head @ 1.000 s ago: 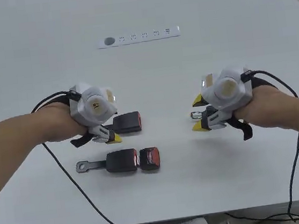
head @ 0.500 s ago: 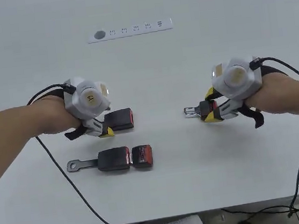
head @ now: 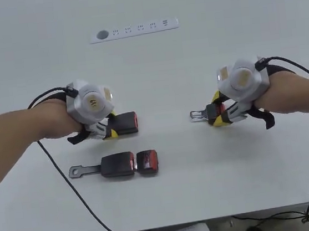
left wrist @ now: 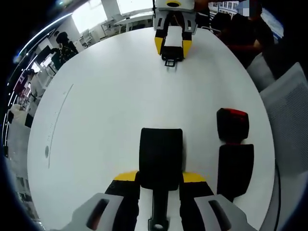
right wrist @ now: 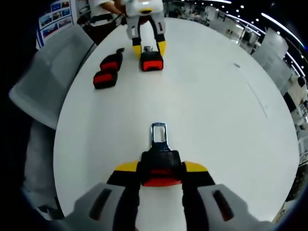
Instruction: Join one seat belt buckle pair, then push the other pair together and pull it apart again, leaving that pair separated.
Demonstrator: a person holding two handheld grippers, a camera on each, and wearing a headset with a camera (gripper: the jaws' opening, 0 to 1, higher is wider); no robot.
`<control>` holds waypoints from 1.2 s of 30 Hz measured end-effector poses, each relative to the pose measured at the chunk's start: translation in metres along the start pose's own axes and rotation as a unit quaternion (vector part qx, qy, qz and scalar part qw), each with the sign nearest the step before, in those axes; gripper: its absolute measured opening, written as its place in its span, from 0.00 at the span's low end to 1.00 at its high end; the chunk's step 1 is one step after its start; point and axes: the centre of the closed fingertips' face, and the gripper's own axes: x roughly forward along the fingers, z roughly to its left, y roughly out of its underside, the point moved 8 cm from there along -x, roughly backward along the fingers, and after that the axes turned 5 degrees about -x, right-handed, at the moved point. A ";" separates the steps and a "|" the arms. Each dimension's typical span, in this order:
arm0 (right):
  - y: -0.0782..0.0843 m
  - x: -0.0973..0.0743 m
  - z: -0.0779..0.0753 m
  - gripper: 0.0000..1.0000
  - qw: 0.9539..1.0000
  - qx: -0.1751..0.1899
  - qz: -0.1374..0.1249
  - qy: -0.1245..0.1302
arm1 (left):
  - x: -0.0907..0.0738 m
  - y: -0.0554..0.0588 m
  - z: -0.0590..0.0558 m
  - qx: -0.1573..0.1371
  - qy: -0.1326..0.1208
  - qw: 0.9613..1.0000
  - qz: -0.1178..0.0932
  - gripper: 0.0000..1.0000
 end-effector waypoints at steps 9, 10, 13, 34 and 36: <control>-0.011 0.006 0.002 0.33 1.000 -0.009 -0.002 0.005 | 0.001 -0.003 -0.001 0.015 0.001 1.000 0.013 0.32; -0.013 0.006 0.003 0.33 1.000 -0.009 -0.002 0.006 | 0.001 -0.003 -0.001 0.013 0.001 1.000 0.014 0.32; -0.021 0.011 0.005 0.33 1.000 -0.011 -0.008 0.006 | 0.001 -0.003 -0.001 0.017 0.000 1.000 0.016 0.32; -0.078 0.048 0.000 0.32 0.999 -0.017 -0.026 0.013 | 0.003 -0.001 0.001 0.030 -0.002 0.999 0.013 0.31; -0.082 0.050 -0.001 0.32 0.999 -0.018 -0.026 0.013 | 0.003 -0.001 0.001 0.026 -0.002 1.000 0.014 0.31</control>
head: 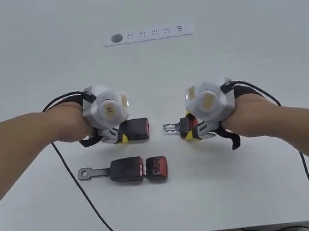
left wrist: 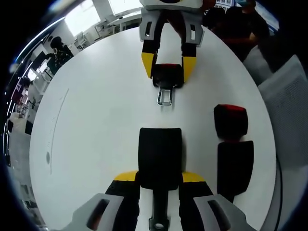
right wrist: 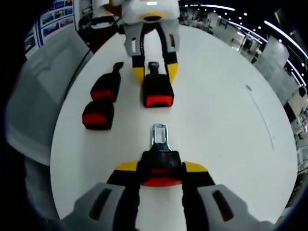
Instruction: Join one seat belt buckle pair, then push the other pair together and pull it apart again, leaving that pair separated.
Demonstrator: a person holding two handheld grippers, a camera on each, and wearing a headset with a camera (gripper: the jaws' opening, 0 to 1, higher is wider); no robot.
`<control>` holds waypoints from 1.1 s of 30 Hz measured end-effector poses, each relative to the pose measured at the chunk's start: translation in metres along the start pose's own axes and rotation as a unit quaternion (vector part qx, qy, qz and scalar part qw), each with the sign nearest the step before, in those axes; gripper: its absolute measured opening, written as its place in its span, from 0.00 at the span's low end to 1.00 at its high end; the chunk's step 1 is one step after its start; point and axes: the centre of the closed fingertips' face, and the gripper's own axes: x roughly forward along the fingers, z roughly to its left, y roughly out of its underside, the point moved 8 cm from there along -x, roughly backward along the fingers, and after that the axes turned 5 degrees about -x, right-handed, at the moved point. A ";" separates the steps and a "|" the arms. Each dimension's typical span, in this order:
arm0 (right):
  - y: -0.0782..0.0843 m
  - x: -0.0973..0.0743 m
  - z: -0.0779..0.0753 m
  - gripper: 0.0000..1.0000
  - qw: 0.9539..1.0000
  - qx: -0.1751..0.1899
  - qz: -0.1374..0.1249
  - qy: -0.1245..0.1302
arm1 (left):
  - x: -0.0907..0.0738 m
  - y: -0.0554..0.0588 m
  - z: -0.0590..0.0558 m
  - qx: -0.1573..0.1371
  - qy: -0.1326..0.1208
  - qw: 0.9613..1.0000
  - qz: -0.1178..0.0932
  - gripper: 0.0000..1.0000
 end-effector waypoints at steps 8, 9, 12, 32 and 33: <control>-0.015 0.012 -0.002 0.32 1.000 -0.006 -0.003 -0.004 | -0.001 -0.002 -0.002 -0.005 0.001 1.000 0.008 0.31; -0.016 0.012 -0.002 0.32 1.000 -0.007 -0.003 -0.004 | -0.001 -0.002 -0.002 -0.004 0.000 1.000 0.008 0.31; -0.021 0.016 -0.002 0.32 1.000 -0.010 -0.004 -0.006 | -0.001 -0.002 -0.002 -0.005 0.000 1.000 0.009 0.31; -0.039 0.025 -0.001 0.32 0.999 -0.036 -0.018 -0.001 | -0.001 -0.004 -0.003 0.006 0.000 1.000 0.015 0.31; -0.040 0.026 -0.001 0.32 0.999 -0.035 -0.021 -0.004 | 0.000 -0.005 -0.004 0.011 0.001 1.000 0.013 0.31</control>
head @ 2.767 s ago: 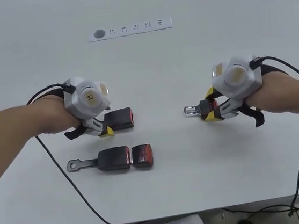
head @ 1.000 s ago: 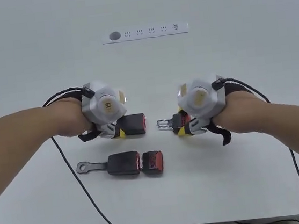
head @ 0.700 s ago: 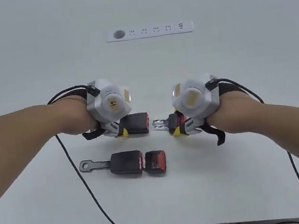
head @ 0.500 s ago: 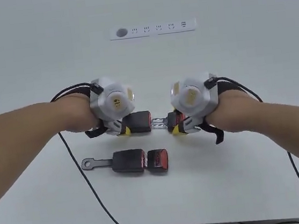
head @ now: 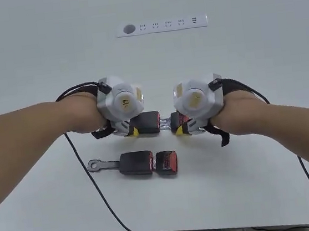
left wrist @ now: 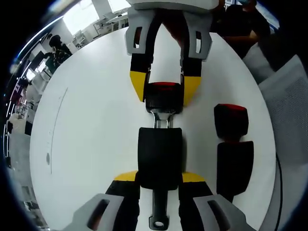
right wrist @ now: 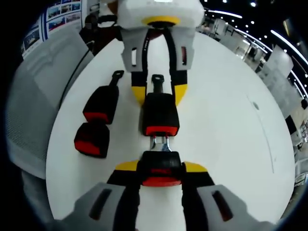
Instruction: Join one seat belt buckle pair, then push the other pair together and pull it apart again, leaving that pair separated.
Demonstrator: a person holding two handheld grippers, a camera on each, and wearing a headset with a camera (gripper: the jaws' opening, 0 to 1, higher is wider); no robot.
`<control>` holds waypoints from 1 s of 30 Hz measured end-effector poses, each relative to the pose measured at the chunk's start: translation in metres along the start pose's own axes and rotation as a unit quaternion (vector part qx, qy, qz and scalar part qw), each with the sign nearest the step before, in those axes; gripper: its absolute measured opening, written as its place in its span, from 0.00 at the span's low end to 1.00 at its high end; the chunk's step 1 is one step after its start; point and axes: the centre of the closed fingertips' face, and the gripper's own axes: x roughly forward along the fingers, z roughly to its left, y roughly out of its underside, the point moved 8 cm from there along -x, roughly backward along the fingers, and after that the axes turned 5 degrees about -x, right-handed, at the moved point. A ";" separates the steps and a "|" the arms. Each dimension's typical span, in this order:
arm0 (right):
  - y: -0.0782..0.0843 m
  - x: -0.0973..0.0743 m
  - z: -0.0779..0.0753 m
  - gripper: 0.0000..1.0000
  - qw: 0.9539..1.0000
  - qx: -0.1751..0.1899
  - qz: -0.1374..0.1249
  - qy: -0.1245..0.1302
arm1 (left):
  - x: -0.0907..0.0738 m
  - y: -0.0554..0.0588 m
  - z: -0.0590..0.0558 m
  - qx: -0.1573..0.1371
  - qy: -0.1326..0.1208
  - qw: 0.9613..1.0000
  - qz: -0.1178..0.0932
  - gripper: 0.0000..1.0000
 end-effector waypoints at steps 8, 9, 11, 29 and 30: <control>0.001 0.001 -0.002 0.30 1.000 0.004 -0.007 -0.007 | 0.001 0.003 0.004 -0.009 0.002 1.000 -0.005 0.30; 0.001 0.001 -0.003 0.30 1.000 0.005 -0.008 -0.007 | 0.001 0.003 0.003 -0.009 0.002 1.000 -0.005 0.30; 0.001 0.002 -0.003 0.29 1.000 0.003 -0.011 -0.010 | 0.001 0.003 0.003 -0.007 0.003 1.000 -0.007 0.30; -0.010 0.009 -0.005 0.29 1.000 -0.003 -0.021 -0.019 | 0.002 0.000 0.003 0.006 0.015 1.000 0.003 0.29; -0.010 0.009 -0.005 0.29 1.000 0.000 -0.022 -0.020 | 0.002 0.000 0.003 0.006 0.015 1.000 0.002 0.29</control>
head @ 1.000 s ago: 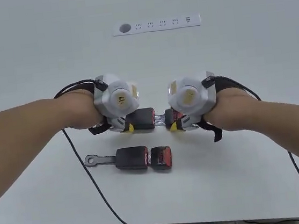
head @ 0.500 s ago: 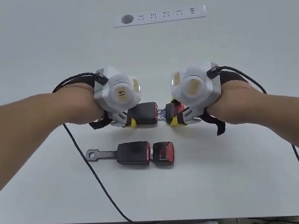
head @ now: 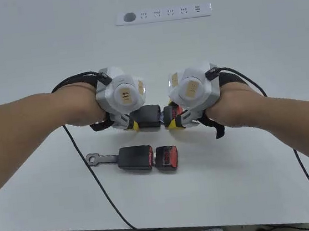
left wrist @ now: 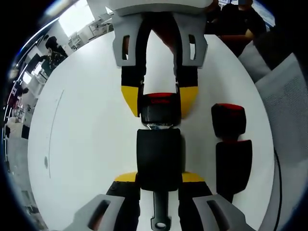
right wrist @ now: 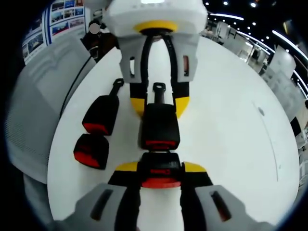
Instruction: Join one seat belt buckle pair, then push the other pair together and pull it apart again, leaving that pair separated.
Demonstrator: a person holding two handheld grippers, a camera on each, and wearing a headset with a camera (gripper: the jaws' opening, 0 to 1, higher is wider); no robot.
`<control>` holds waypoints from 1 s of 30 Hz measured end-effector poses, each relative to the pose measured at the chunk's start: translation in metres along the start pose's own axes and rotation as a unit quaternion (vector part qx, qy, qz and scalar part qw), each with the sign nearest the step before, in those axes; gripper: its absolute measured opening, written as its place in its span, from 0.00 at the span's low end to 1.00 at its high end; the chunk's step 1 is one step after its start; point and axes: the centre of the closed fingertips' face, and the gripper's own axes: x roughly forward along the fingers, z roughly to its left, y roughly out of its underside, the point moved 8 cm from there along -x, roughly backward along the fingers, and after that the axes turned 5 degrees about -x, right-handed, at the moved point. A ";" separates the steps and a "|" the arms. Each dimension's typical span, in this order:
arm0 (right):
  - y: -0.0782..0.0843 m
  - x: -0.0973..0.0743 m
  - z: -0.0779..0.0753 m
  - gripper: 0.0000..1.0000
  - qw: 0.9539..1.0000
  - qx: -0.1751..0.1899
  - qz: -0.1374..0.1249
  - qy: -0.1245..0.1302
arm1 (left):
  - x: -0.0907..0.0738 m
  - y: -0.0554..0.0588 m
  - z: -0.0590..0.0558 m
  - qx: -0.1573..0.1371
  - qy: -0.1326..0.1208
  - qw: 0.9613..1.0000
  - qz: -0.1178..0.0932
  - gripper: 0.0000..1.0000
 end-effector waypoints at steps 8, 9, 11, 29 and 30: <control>0.000 0.000 0.000 0.29 1.000 -0.003 0.005 -0.001 | 0.000 0.001 -0.001 -0.002 -0.004 1.000 -0.003 0.30; 0.000 0.000 -0.001 0.29 1.000 -0.004 0.005 -0.002 | 0.000 0.001 -0.001 -0.002 -0.003 1.000 -0.003 0.30; 0.000 -0.001 0.000 0.30 1.000 -0.006 0.005 -0.001 | -0.001 0.001 -0.001 -0.001 -0.002 1.000 -0.004 0.30; 0.012 -0.009 0.001 0.31 1.000 0.002 0.007 0.000 | -0.001 0.002 -0.001 -0.008 -0.001 1.000 -0.005 0.30; 0.014 -0.011 0.001 0.31 1.000 0.002 0.006 0.000 | -0.001 0.002 -0.001 -0.010 -0.001 1.000 -0.005 0.30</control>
